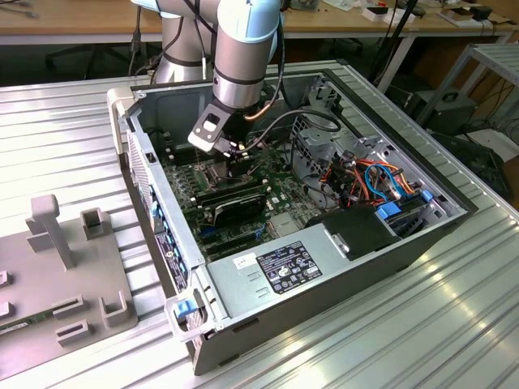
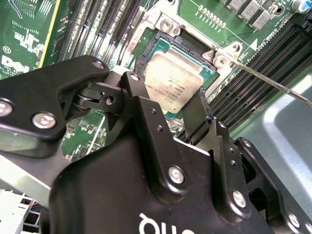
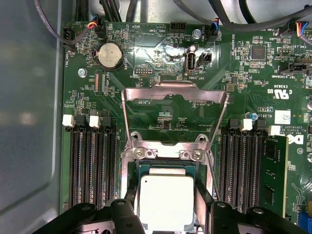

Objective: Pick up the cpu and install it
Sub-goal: 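Place the cpu into insertion slot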

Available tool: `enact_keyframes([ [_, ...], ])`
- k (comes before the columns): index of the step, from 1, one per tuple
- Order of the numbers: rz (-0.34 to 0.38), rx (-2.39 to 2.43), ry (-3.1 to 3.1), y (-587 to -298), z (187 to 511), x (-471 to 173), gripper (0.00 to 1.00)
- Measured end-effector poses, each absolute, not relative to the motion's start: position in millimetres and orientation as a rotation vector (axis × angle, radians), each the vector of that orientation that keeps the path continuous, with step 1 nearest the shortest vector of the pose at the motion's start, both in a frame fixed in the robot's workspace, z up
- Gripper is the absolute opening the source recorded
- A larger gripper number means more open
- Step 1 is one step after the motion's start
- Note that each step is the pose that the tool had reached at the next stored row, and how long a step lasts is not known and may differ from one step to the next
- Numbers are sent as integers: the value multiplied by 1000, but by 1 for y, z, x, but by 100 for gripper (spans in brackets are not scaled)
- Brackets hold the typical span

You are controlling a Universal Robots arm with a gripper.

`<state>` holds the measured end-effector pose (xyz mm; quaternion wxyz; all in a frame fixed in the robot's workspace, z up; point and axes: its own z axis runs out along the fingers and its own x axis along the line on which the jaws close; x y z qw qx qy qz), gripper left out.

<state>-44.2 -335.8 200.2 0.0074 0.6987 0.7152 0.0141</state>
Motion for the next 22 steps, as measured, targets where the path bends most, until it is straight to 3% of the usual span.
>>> enact_keyframes([
  [22,43,2191,2229,-336,198,-44,55],
])
